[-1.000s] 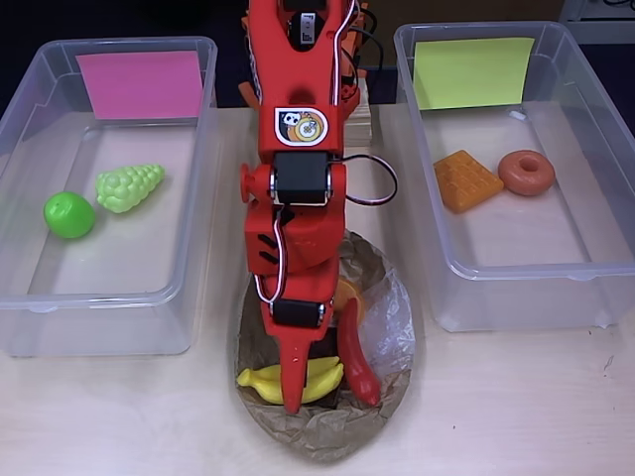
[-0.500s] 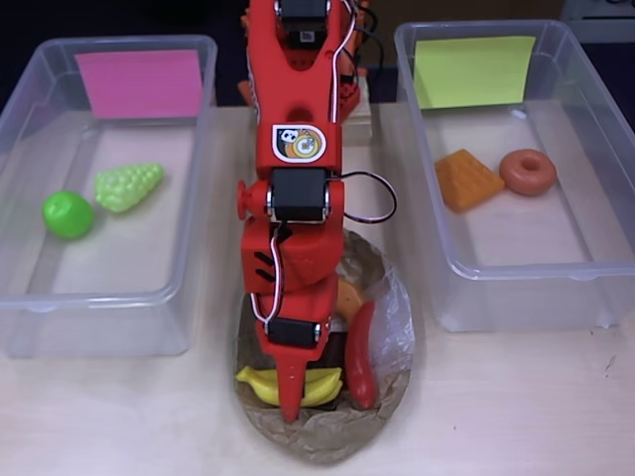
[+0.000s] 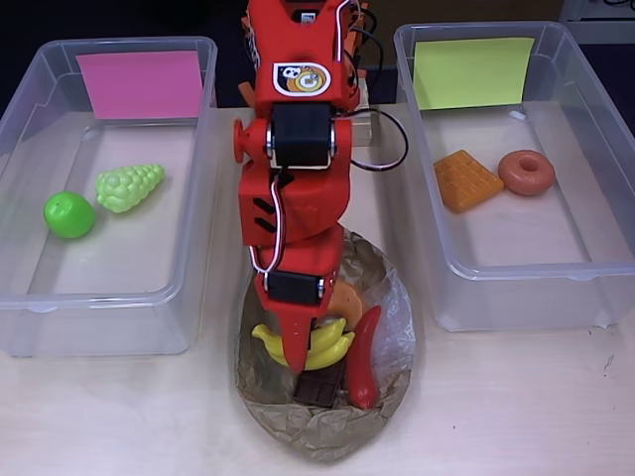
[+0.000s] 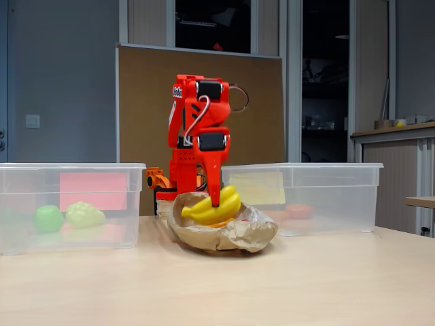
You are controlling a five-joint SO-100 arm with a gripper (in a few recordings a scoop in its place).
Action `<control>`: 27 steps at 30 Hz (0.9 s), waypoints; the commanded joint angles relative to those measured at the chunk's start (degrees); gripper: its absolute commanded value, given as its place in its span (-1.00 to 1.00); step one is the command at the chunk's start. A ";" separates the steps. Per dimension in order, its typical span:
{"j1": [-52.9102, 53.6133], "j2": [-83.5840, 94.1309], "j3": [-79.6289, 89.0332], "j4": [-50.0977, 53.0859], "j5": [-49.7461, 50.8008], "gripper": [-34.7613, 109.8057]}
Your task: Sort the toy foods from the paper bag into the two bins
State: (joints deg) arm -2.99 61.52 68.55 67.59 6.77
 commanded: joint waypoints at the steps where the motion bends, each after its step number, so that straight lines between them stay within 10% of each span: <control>1: -0.26 5.62 -4.04 3.25 1.23 -0.36; 16: 3.60 24.96 -9.14 6.15 -3.25 -0.38; 27: 26.02 52.65 29.00 -10.28 0.62 -0.33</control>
State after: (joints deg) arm 17.58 105.64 87.19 62.58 5.10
